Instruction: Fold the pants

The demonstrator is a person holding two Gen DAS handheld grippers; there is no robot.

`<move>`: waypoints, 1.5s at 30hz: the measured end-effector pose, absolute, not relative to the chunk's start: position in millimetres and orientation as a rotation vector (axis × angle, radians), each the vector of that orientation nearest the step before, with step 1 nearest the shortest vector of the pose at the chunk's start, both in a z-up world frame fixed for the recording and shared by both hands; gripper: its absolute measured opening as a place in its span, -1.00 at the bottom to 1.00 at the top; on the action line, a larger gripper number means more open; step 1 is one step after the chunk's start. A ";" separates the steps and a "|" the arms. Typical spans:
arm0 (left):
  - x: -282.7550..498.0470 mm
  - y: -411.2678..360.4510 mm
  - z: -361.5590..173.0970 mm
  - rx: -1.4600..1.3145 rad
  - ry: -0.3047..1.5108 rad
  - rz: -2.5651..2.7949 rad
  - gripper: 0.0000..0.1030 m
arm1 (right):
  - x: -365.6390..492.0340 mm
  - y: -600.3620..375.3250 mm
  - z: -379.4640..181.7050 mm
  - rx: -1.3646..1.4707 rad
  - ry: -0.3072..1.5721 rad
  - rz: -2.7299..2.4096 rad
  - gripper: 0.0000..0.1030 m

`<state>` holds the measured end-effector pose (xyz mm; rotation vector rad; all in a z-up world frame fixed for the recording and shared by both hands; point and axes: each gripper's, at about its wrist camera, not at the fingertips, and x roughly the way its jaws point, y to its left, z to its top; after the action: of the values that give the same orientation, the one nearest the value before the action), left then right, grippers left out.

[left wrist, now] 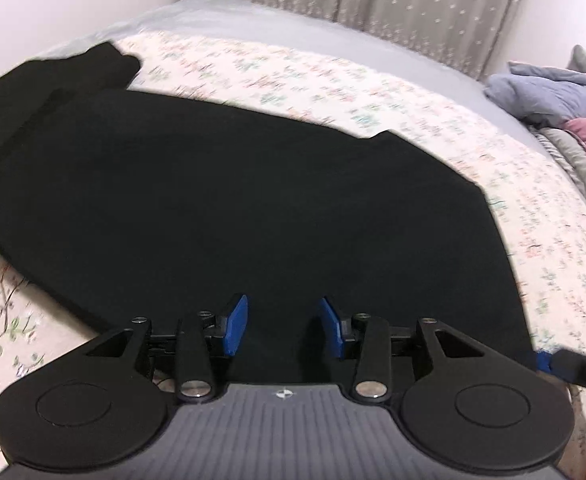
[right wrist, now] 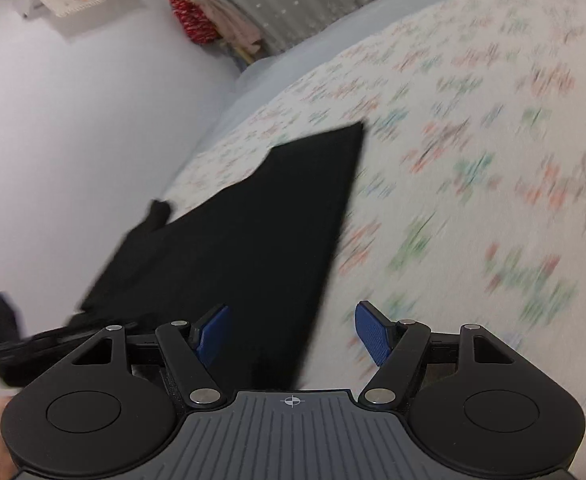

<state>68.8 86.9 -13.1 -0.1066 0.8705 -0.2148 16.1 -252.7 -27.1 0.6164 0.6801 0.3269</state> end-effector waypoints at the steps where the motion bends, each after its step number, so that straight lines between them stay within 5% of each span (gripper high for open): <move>1: 67.3 92.8 -12.2 -0.118 0.874 -0.213 -0.17 | 11.5 -245.6 -27.8 0.617 0.686 0.348 0.36; 45: 60.2 99.1 -17.8 -0.076 0.863 -0.212 -0.16 | -20.2 -203.1 -53.3 0.969 0.527 0.240 0.37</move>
<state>60.2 99.1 -17.8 -0.0759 0.8629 -0.2115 -20.2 -203.1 -53.3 0.9691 0.5272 0.2400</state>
